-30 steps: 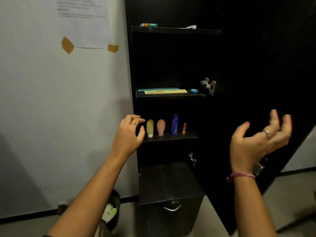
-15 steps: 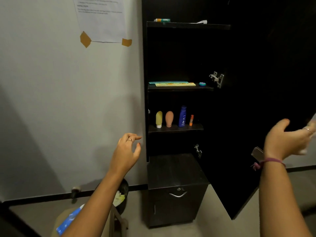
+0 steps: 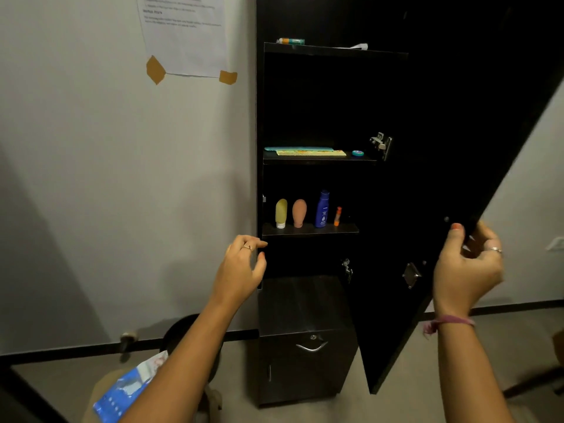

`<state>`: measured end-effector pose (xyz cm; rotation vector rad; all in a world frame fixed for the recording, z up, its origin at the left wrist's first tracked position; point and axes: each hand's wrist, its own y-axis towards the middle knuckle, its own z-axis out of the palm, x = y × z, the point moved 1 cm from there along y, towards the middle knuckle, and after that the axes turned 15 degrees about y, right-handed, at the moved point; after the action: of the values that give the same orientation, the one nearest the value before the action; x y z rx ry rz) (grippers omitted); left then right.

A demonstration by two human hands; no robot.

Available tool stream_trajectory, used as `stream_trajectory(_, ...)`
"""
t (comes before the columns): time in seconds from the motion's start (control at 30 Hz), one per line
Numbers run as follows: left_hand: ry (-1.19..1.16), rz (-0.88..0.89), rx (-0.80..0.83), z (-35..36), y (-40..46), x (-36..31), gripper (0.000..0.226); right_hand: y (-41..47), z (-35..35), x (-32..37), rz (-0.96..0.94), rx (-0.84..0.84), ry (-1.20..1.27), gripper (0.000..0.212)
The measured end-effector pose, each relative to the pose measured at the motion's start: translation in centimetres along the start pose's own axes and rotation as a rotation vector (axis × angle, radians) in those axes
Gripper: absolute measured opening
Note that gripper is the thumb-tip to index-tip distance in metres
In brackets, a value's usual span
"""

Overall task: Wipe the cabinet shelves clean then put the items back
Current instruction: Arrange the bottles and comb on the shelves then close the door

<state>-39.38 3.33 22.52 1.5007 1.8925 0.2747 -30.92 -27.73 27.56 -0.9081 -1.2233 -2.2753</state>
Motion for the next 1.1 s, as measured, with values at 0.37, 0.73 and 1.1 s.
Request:
stream_trajectory(0.37, -0.105, 0.117, 0.111, 0.0, -0.4, -1.5, 0.031, -5.5, 7.0, 1.7, 0.044, 0.216, -0.020, 0.026)
stream_trajectory(0.73, -0.164, 0.232, 0.426, 2.8, 1.8, -4.1, 0.080, -8.1, 16.0, 0.0, -0.016, 0.436, -0.171, 0.028)
stream_trajectory(1.1, -0.038, -0.026, 0.261, 6.0, 8.9, 0.5, 0.075, -7.4, 24.4, -6.7, -0.529, 0.670, -0.359, 0.031)
